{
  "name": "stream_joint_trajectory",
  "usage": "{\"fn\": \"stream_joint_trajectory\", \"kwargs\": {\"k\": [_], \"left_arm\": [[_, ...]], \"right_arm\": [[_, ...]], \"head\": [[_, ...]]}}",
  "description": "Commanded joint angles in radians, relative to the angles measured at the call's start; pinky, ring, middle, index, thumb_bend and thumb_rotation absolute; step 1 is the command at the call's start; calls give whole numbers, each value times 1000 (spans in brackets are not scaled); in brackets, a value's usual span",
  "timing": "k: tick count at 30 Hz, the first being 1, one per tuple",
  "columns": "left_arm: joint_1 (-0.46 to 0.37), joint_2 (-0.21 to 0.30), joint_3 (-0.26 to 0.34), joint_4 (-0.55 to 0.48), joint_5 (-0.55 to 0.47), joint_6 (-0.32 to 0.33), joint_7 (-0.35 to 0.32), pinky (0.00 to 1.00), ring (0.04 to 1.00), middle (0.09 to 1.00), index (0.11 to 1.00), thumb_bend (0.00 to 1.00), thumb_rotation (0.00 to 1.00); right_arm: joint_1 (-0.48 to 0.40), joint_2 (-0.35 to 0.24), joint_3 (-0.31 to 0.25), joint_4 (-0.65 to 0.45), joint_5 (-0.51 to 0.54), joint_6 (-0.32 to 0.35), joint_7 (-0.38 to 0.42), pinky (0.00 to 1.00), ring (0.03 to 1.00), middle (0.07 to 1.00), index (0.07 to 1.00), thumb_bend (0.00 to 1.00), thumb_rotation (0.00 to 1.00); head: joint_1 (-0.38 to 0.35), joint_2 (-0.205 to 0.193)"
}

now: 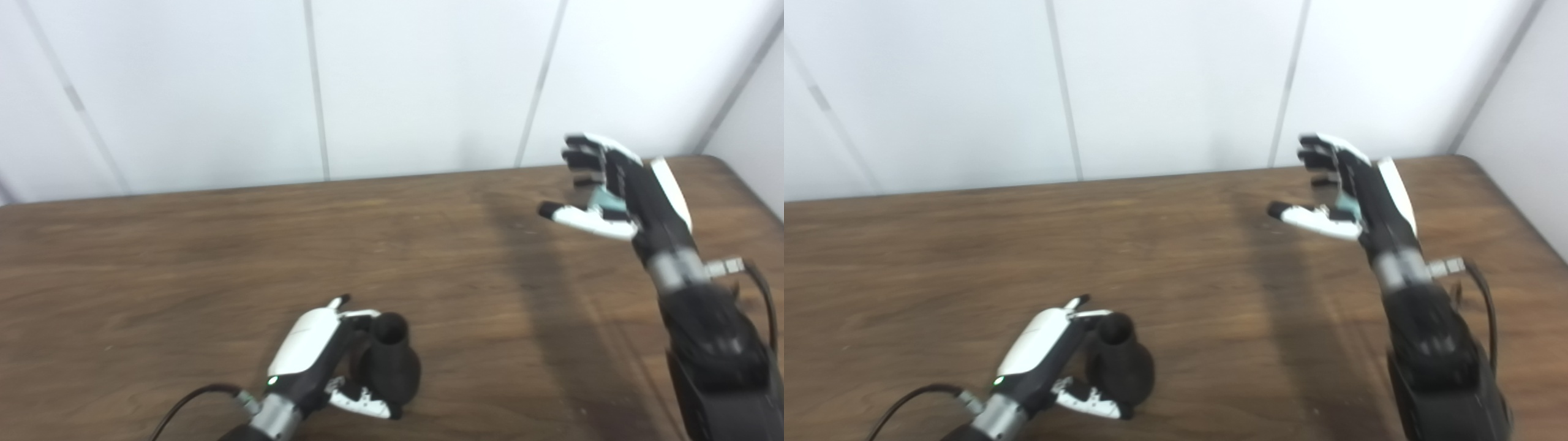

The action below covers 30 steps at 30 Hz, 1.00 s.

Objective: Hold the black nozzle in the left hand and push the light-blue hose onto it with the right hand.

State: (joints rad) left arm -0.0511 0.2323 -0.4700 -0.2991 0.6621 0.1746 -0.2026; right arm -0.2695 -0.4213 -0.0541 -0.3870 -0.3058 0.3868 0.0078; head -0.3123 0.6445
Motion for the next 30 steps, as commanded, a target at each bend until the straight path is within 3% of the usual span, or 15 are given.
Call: {"fn": "stream_joint_trajectory", "kwargs": {"k": [1, 5, 11, 12, 15, 20, 22, 26, 30], "left_arm": [[46, 30, -14, 53, -6, -3, -49, 1000, 707, 486, 487, 522, 0], [55, 52, 6, 66, -30, -41, -44, 1000, 705, 487, 486, 522, 0], [53, 60, 22, 92, -47, -81, -34, 1000, 705, 488, 486, 522, 0], [55, 61, 24, 95, -50, -86, -32, 1000, 706, 488, 487, 522, 0], [60, 60, 30, 99, -57, -98, -31, 1000, 706, 487, 487, 522, 0], [65, 64, 38, 105, -72, -114, -32, 1000, 702, 487, 487, 522, 0], [65, 63, 40, 110, -73, -120, -32, 1000, 702, 484, 490, 522, 0], [64, 57, 44, 107, -67, -113, -39, 1000, 701, 479, 495, 522, 0], [69, 50, 43, 95, -65, -104, -41, 1000, 700, 479, 495, 522, 0]], "right_arm": [[-64, -53, 23, -13, -94, -7, 18, 702, 758, 768, 762, 727, 149], [-144, -92, 51, 14, -179, 78, 118, 690, 771, 762, 766, 742, 164], [-213, -80, 21, 82, -332, 83, 252, 696, 800, 798, 781, 736, 118], [-238, -94, 21, 121, -372, 83, 273, 689, 809, 802, 781, 739, 76], [-283, -120, 23, 193, -451, 83, 316, 639, 793, 795, 786, 741, 95], [-365, -209, 88, 333, -550, 82, 390, 890, 908, 855, 804, 822, 120], [-385, -221, 99, 362, -570, 82, 411, 917, 924, 874, 808, 851, 122], [-457, -216, 72, 476, -639, 83, 524, 931, 941, 905, 835, 915, 158], [-508, -196, 57, 565, -698, 83, 564, 923, 943, 914, 852, 925, 173]], "head": [[-23, -7], [-90, -35], [-115, -50], [-126, -55], [-140, -58], [-150, -54], [-150, -54], [-136, -47], [-124, -42]]}}
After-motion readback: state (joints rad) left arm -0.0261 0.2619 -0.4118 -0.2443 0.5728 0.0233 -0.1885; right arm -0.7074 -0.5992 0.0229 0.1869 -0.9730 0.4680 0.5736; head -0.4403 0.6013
